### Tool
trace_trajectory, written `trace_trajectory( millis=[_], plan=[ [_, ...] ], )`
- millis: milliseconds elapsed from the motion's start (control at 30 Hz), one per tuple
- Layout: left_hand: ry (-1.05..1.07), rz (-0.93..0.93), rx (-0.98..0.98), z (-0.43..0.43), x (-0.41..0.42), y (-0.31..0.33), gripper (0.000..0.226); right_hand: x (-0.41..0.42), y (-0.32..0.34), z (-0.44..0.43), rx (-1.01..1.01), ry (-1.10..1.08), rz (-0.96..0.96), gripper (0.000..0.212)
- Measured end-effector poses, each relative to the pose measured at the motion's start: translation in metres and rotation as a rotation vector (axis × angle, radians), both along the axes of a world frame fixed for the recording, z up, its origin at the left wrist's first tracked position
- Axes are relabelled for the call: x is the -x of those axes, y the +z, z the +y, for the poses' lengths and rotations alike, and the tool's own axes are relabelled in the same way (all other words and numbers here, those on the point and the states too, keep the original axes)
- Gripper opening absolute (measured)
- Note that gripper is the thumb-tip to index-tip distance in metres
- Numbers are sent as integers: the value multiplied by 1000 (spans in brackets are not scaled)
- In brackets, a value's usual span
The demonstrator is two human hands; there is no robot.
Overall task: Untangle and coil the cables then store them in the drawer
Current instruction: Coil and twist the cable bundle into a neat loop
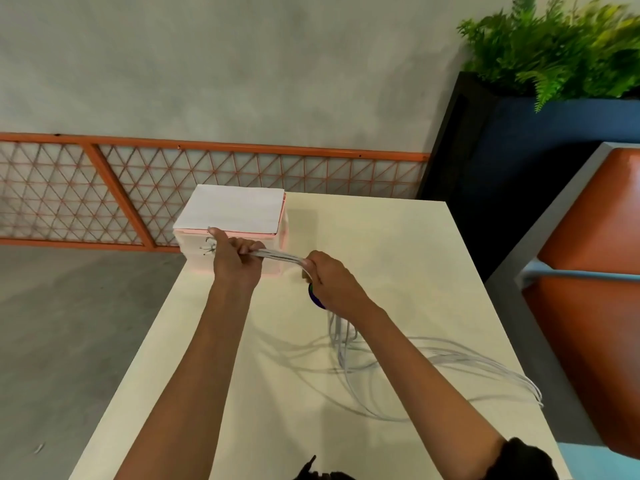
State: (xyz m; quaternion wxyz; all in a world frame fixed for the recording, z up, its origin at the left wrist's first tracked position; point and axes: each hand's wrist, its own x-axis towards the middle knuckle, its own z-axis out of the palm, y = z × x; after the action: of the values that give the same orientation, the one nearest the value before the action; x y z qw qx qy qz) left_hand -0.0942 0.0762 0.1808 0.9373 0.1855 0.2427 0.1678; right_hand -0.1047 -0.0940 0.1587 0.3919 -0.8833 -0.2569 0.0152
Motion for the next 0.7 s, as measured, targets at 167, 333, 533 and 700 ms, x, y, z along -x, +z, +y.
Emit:
trace_trajectory(
  millis=[167, 333, 533, 700],
  plan=[
    [0, -14, -14, -14, -3, 6, 51, 15, -5, 20, -43, -54, -227, 38],
    [-134, -95, 15, -20, -2, 9, 50, 7, -7, 27, 70, -163, -384, 62],
    [-204, -208, 6, -17, -6, 18, 53, 1, 8, 25, -312, 46, 296, 32],
    [-332, -255, -4, -14, 3, 20, 61, 4, 23, 14, -463, 173, 696, 41]
  ],
)
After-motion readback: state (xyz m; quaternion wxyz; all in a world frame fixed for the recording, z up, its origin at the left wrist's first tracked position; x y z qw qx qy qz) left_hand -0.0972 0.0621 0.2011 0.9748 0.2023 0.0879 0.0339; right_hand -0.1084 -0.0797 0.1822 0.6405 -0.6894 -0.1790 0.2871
